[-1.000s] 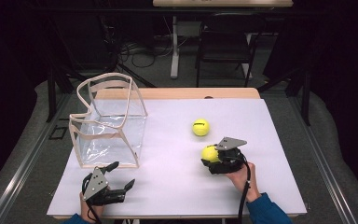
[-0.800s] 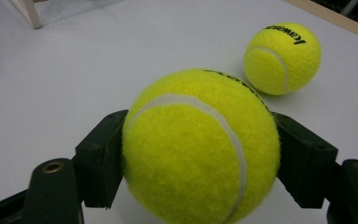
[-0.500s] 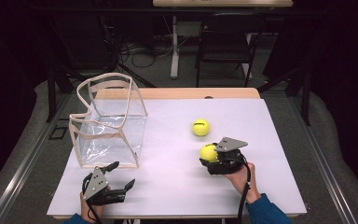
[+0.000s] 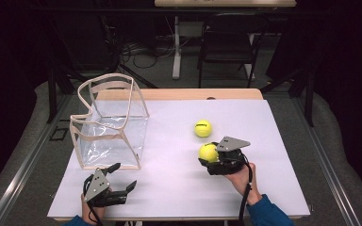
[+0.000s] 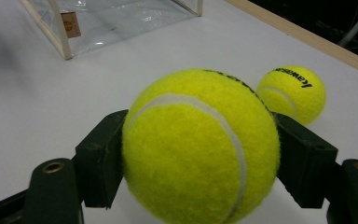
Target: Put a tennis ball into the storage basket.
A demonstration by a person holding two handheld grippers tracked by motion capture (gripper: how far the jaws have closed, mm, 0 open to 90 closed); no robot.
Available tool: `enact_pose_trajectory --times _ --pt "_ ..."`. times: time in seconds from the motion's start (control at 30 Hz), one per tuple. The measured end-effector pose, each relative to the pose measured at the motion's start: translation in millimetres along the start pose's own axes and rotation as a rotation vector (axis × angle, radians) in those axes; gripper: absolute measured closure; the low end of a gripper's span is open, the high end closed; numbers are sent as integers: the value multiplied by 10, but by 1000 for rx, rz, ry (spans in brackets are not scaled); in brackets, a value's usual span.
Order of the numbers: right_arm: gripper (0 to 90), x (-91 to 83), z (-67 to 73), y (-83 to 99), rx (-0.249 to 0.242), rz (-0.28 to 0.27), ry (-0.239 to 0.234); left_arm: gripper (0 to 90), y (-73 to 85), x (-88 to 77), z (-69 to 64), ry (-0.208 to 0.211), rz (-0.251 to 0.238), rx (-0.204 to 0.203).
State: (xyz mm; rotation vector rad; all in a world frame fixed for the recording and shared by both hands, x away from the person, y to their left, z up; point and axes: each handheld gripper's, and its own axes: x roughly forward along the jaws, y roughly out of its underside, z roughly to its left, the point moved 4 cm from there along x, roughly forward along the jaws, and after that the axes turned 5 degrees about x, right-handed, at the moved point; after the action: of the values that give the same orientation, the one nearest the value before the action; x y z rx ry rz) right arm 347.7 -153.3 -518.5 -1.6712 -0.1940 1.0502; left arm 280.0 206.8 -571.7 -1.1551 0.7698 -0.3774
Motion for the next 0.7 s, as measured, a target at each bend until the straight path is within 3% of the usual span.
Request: enact_pose_trajectory --times 0.7 --pt "255 74 87 -119 -16 -17 -27 161 0 1 3 0 0 3"
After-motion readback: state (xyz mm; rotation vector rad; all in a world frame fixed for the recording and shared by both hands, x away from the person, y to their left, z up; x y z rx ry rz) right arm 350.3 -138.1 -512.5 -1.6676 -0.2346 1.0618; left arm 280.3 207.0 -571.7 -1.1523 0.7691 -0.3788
